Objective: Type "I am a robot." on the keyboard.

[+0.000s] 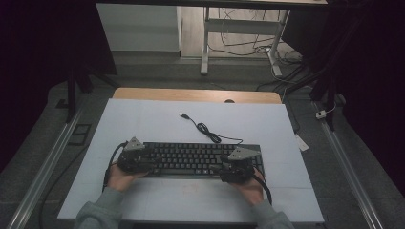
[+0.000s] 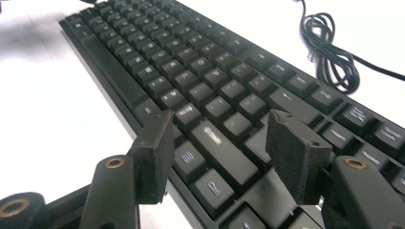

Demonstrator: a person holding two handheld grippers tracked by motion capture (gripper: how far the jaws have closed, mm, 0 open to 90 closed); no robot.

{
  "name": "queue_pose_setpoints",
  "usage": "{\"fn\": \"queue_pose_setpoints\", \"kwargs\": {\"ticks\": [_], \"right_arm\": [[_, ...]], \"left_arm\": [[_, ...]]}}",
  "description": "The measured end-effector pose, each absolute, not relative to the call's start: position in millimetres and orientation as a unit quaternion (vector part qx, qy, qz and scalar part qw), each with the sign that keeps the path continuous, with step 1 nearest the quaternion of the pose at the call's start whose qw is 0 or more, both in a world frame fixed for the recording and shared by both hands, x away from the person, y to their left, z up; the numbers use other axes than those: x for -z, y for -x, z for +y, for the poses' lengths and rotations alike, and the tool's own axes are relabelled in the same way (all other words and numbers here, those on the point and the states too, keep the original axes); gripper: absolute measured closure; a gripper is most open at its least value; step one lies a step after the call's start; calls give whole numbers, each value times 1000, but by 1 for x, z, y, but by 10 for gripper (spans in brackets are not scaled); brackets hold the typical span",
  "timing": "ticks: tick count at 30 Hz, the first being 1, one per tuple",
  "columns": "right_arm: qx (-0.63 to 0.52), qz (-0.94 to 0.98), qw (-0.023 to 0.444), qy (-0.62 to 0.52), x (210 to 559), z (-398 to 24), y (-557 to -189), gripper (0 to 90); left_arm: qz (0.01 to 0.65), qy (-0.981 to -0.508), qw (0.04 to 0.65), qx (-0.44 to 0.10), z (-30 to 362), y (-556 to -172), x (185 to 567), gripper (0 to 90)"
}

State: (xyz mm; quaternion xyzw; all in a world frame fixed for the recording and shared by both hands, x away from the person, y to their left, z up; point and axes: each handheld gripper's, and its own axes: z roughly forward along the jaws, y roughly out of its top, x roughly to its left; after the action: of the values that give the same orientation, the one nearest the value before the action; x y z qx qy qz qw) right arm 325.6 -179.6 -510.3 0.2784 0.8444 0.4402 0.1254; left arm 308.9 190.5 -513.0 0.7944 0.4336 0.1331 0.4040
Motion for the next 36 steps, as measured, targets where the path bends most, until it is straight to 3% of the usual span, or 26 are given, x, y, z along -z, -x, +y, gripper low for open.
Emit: {"fn": "queue_pose_setpoints", "kwargs": {"ticks": [15, 23, 31, 36], "right_arm": [[-451, 845, 117, -262, 506, -163, -324, 476], [-460, 848, 97, -244, 506, -148, -322, 606], [-466, 846, 91, -243, 504, -139, -322, 854], [-458, 852, 87, -236, 506, -128, -325, 896]], "left_arm": [[434, -796, 399, -135, 189, -309, 514, 380], [435, -796, 398, -136, 189, -309, 514, 379], [434, -798, 394, -136, 188, -310, 515, 377], [432, -801, 392, -136, 186, -309, 516, 375]]}}
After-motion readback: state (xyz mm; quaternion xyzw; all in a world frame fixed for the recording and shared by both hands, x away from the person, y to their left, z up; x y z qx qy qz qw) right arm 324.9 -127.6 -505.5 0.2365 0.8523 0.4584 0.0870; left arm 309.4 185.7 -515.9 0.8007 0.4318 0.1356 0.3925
